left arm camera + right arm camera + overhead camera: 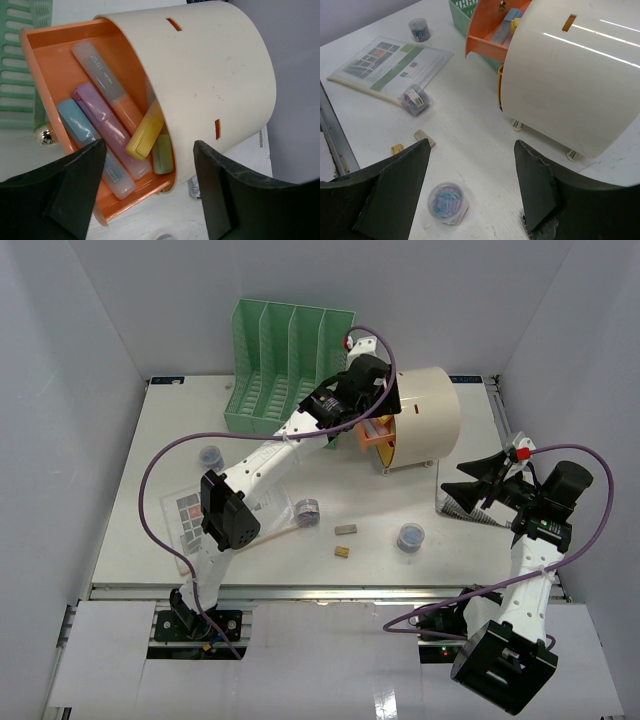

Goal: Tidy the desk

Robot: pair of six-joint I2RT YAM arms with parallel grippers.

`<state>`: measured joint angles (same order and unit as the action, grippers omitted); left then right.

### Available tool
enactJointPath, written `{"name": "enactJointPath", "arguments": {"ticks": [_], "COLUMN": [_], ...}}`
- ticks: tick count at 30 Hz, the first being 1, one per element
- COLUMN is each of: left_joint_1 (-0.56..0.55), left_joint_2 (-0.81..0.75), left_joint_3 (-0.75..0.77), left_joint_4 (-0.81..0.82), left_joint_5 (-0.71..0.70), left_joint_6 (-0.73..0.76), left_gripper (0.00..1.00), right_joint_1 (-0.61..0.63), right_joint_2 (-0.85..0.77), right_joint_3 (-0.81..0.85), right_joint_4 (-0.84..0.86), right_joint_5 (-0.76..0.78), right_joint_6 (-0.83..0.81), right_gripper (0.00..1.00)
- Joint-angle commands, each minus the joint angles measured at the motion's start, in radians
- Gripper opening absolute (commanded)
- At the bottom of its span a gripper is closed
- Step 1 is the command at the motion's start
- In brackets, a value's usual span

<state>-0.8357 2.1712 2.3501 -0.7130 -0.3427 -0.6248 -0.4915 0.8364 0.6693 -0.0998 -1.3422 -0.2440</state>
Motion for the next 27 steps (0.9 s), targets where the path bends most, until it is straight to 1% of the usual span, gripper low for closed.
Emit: {"name": "enactJointPath", "arguments": {"ticks": [1, 3, 4, 6, 8, 11, 12, 14, 15, 18, 19, 20, 22, 24, 26, 27], "left_joint_1": [-0.003, -0.003, -0.003, -0.003, -0.003, 0.003, 0.010, 0.058, 0.079, 0.159, 0.163, 0.193, 0.226, 0.243, 0.253, 0.255], "left_joint_2": [-0.059, -0.112, -0.167, -0.265, -0.377, -0.558, -0.610, -0.705, -0.727, -0.761, -0.760, -0.740, -0.688, -0.653, -0.600, -0.577], "left_joint_3": [0.009, -0.042, -0.074, -0.189, -0.385, -0.659, -0.688, -0.881, -0.930, -1.034, -1.050, -1.058, -1.058, -1.049, -1.034, -1.018], "left_joint_4": [0.063, 0.127, 0.149, 0.227, 0.356, 0.512, 0.546, 0.572, 0.574, 0.579, 0.577, 0.571, 0.562, 0.578, 0.620, 0.628], "left_joint_5": [0.030, 0.034, 0.030, 0.041, 0.046, 0.020, 0.008, 0.000, 0.008, 0.092, 0.115, 0.140, 0.202, 0.251, 0.291, 0.312], "left_joint_6": [0.063, 0.098, 0.110, 0.148, 0.198, 0.235, 0.237, 0.203, 0.173, 0.129, 0.121, 0.113, 0.095, 0.073, 0.061, 0.057], "left_gripper": [0.76, 0.68, 0.63, 0.52, 0.36, 0.10, 0.07, 0.01, 0.00, 0.00, 0.00, 0.00, 0.00, 0.00, 0.00, 0.00], "right_joint_1": [-0.005, -0.005, -0.005, -0.005, -0.005, -0.005, -0.005, -0.005, -0.001, 0.014, 0.023, 0.034, 0.079, 0.126, 0.129, 0.130], "right_joint_2": [-0.016, -0.016, -0.016, -0.012, -0.005, -0.001, 0.001, 0.004, 0.008, 0.032, 0.042, 0.055, 0.116, 0.190, 0.297, 0.347], "right_joint_3": [0.000, -0.002, -0.002, -0.004, -0.005, -0.008, -0.008, -0.008, -0.005, 0.024, 0.041, 0.066, 0.164, 0.266, 0.364, 0.402], "right_joint_4": [0.012, 0.012, 0.011, 0.012, 0.011, 0.010, 0.009, 0.011, 0.033, 0.083, 0.091, 0.106, 0.111, 0.121, 0.138, 0.153], "right_joint_5": [-0.012, -0.007, -0.005, -0.002, 0.004, 0.018, 0.027, 0.086, 0.164, 0.391, 0.449, 0.512, 0.736, 0.822, 0.774, 0.719], "right_joint_6": [-0.006, -0.011, -0.011, -0.011, -0.014, -0.018, -0.019, -0.014, 0.004, 0.091, 0.110, 0.139, 0.159, 0.211, 0.304, 0.339], "right_gripper": [0.74, 0.74, 0.75, 0.75, 0.75, 0.74, 0.74, 0.71, 0.68, 0.52, 0.51, 0.50, 0.49, 0.51, 0.56, 0.63]}}
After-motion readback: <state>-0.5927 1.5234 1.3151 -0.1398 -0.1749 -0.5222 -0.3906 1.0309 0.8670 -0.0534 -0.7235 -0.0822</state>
